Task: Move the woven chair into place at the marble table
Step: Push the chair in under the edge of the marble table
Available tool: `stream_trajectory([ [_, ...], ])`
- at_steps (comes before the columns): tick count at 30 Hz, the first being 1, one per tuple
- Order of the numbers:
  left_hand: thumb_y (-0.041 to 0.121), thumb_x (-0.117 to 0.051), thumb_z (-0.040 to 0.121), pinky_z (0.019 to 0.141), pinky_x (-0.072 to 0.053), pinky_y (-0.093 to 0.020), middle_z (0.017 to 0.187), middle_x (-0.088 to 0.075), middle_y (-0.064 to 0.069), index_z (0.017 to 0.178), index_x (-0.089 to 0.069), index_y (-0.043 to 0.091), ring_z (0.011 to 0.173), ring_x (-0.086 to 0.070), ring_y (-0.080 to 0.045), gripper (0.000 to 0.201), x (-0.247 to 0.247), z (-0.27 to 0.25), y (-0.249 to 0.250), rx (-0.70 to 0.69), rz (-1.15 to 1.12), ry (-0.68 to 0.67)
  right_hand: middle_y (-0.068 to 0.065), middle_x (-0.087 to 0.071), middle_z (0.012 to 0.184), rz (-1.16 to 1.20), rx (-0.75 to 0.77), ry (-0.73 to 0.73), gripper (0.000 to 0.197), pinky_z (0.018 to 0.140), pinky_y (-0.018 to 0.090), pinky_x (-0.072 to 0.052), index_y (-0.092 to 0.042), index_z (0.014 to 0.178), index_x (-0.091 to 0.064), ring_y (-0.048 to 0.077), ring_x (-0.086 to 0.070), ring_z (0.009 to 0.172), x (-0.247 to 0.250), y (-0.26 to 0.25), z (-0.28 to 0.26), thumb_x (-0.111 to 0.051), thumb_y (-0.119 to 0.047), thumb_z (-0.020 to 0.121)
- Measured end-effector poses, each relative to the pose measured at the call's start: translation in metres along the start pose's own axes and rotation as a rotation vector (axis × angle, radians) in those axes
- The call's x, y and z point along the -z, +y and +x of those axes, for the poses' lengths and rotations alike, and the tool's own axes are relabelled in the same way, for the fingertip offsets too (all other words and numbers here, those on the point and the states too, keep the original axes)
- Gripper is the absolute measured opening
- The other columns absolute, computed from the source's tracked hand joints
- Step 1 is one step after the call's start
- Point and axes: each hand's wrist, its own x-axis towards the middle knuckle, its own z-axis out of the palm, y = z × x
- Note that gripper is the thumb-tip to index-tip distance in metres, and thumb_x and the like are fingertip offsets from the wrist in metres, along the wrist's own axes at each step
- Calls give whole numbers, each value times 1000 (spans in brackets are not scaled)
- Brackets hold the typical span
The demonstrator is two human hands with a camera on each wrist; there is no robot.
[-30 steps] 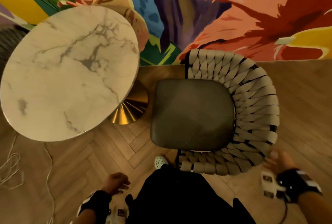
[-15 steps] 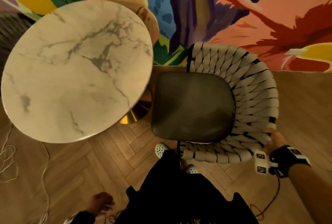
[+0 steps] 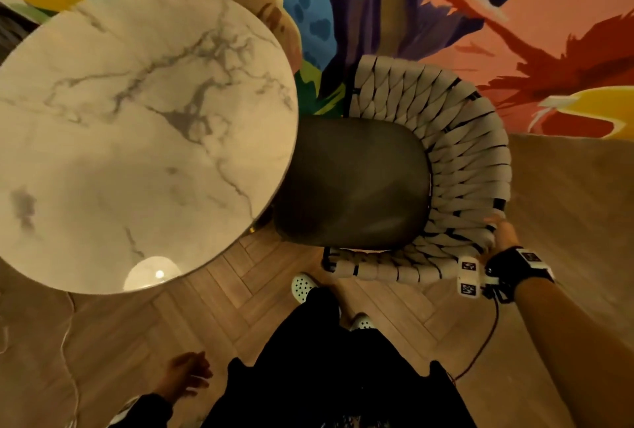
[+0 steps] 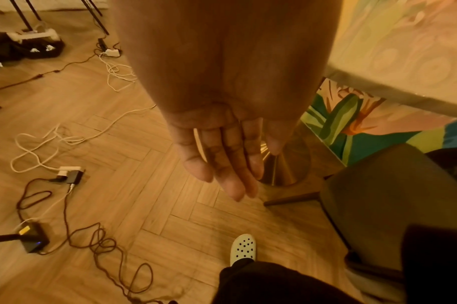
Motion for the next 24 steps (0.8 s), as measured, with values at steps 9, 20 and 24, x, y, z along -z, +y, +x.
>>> stream_trajectory([
  [9, 14, -51, 94, 49, -40, -21, 57, -72, -7, 80, -63, 2, 46, -62, -19, 21, -1, 18, 54, -53, 187, -195, 0, -52, 66, 147, 60, 65, 8, 57, 26, -45, -22, 80, -56, 16, -51, 57, -38, -7, -54, -52, -29, 80],
  [20, 12, -48, 94, 56, -39, -24, 72, -71, -11, 83, -62, 4, 53, -61, -20, 20, -22, 25, 141, -222, 199, -238, 3, -54, 88, -12, 27, 131, 11, 72, 36, -46, -20, 86, -60, 22, -54, 75, -22, -28, -15, -50, -21, 85],
  [24, 9, -46, 95, 51, -37, -21, 67, -70, -10, 80, -61, 3, 41, -61, -14, 21, -34, 8, 139, -182, 181, -170, 7, -48, 111, -170, 23, 68, 16, 82, 39, -47, -13, 92, -56, 21, -52, 79, -18, -67, 13, -41, -20, 92],
])
